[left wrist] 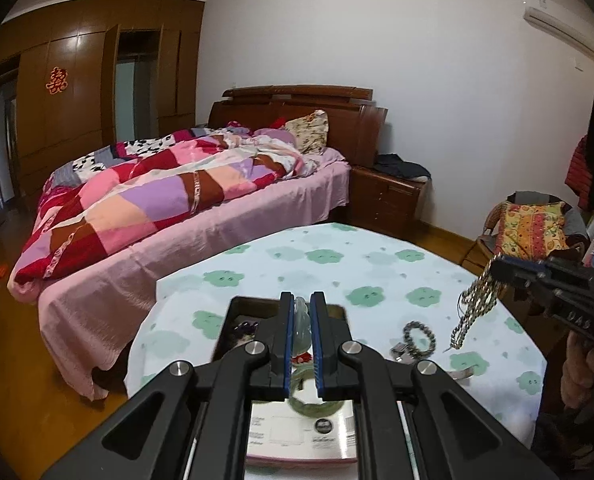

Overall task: Organize jewelry
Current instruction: 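Lower the jade pendant into the tin with the left tool while the right tool lowers the grey-bead necklace, then open both tools to release the pendant and necklace in the tin, then grasp the red cord piece with the left tool while the right tool grasps the grey bead bracelet, then carry the red cord piece and grey bead bracelet into the tin with both tools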

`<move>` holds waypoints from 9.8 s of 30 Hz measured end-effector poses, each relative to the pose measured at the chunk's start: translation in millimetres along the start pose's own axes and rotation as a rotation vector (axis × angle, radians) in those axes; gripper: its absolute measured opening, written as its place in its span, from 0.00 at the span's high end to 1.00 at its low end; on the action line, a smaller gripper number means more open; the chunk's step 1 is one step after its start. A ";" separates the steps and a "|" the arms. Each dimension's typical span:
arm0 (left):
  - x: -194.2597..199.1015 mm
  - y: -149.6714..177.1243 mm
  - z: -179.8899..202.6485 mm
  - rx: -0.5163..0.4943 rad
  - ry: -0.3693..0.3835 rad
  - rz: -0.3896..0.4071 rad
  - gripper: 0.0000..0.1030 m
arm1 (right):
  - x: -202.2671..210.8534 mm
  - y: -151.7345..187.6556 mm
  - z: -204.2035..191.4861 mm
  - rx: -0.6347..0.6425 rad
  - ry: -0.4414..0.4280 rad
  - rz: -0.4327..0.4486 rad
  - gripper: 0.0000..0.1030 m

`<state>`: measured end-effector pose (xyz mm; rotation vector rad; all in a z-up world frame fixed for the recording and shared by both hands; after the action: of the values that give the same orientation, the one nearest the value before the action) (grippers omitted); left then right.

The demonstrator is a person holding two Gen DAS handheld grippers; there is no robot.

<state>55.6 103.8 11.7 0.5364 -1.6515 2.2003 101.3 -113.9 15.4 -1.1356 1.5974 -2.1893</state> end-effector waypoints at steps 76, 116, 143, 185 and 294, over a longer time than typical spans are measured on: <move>-60.0 66.1 -54.9 0.106 -0.134 -0.204 0.93 | -109.5 45.9 -115.0 0.108 -0.237 -0.258 0.87; -42.8 53.4 -64.0 0.153 -0.178 -0.121 0.46 | -100.6 46.0 -117.2 0.114 -0.215 -0.210 0.42; -52.1 71.4 64.9 -0.111 -0.022 -0.165 0.45 | -28.0 115.0 36.9 -0.198 0.071 -0.258 0.29; -116.5 68.6 88.9 -0.109 0.064 -0.278 0.98 | -72.7 93.1 49.4 -0.083 0.054 -0.367 0.46; -47.4 34.6 -23.8 0.119 -0.126 0.004 0.98 | -79.1 4.4 -67.3 0.117 -0.102 -0.036 0.89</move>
<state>78.0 115.4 -46.4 0.7175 -1.5900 2.3214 108.5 -22.2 -32.9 -1.2285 1.3999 -2.1770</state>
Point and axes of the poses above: each gripper's, at about its wrist camera, not at the fingertips, and x roughly against the way its jaws point, z to its right, y to its underside, the point moved 1 cm from there along -x, roughly the way its jaws point, and after that the axes turned 12 degrees about x, right-handed, at the moved point
